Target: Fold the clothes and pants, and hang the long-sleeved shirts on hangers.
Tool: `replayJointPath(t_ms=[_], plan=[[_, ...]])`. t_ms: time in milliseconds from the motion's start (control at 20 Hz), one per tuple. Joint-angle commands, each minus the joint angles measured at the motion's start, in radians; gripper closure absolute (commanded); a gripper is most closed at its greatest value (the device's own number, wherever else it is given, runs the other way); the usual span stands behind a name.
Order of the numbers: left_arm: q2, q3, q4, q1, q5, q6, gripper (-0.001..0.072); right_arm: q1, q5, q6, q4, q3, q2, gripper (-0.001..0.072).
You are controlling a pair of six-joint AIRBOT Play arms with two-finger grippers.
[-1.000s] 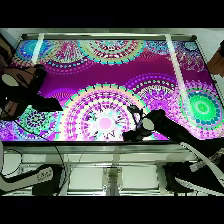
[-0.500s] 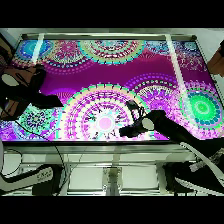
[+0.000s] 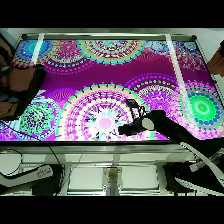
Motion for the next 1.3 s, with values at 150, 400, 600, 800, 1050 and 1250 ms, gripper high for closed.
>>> replayJointPath(t_ms=[150,400,600,800,1050,1250], plan=[[-0.166,0.071,-0.664,0.578,0.015,0.205,0.0224,0.0,-0.006,0.001,0.007,0.0,0.0,0.0581],[-0.317,0.13,-0.787,0.637,0.013,0.364,0.0222,0.0,-0.006,0.001,0.102,0.0,0.0,0.0494],[-0.379,0.229,-0.684,0.618,0.027,0.294,0.0222,0.0,-0.007,0.002,0.146,0.0,0.0,0.0494],[-0.425,0.252,-0.613,0.598,-0.016,0.26,0.0223,0.0,-0.01,0.003,0.148,0.0,0.0,0.0493],[-0.433,0.252,-0.566,0.583,-0.015,0.256,0.0235,0.0,-0.021,0.003,0.148,0.0,0.0,0.0492],[-0.458,0.253,-0.498,0.583,-0.009,0.208,0.0235,0.0,-0.022,0.003,0.158,0.0,0.0,0.0442]])
